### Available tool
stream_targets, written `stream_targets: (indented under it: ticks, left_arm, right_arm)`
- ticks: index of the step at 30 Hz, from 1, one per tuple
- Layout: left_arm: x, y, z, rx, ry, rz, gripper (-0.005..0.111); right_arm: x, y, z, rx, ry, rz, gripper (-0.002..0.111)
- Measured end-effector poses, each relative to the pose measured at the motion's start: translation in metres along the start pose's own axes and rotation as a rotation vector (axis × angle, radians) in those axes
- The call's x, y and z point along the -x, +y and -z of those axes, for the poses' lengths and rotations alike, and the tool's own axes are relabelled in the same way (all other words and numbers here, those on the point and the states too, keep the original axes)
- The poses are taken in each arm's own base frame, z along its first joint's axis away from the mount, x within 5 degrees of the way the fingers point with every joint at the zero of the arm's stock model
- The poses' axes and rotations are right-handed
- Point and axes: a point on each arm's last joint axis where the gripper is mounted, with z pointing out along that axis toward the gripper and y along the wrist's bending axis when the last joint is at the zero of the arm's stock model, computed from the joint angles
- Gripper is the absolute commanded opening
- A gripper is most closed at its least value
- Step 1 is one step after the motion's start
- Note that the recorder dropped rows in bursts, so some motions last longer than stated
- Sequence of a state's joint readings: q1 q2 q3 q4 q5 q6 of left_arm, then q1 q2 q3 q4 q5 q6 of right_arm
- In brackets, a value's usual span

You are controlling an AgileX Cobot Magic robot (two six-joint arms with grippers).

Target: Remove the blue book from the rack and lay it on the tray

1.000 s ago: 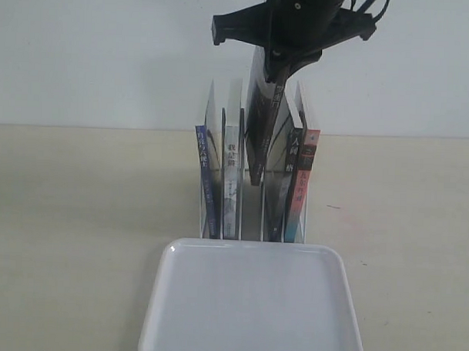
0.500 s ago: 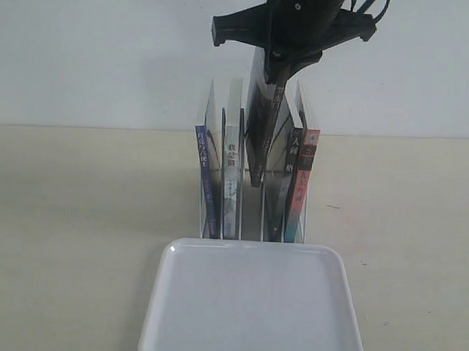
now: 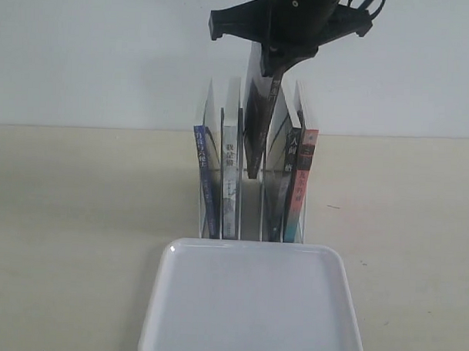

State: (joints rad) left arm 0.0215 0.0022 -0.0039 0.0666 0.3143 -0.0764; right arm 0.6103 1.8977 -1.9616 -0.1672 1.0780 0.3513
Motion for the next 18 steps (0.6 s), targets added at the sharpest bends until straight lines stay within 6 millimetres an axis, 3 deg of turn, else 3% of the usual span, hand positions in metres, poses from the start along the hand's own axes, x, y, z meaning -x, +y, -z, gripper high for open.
stream_targets:
  ticks: [8,14,18]
  left_arm:
    - [0.000,0.000,0.000,0.000,0.000,0.000,0.006]
    - [0.000,0.000,0.000,0.000,0.000,0.000,0.006]
    - [0.000,0.000,0.000,0.000,0.000,0.000,0.006]
  right_arm:
    - [-0.010,0.005,-0.048,-0.026,0.091,0.016,0.000]
    - [-0.017,0.006,-0.070,-0.035,0.137,0.020,0.000]
    - [-0.019,0.008,-0.076,-0.024,0.153,0.010,0.016]
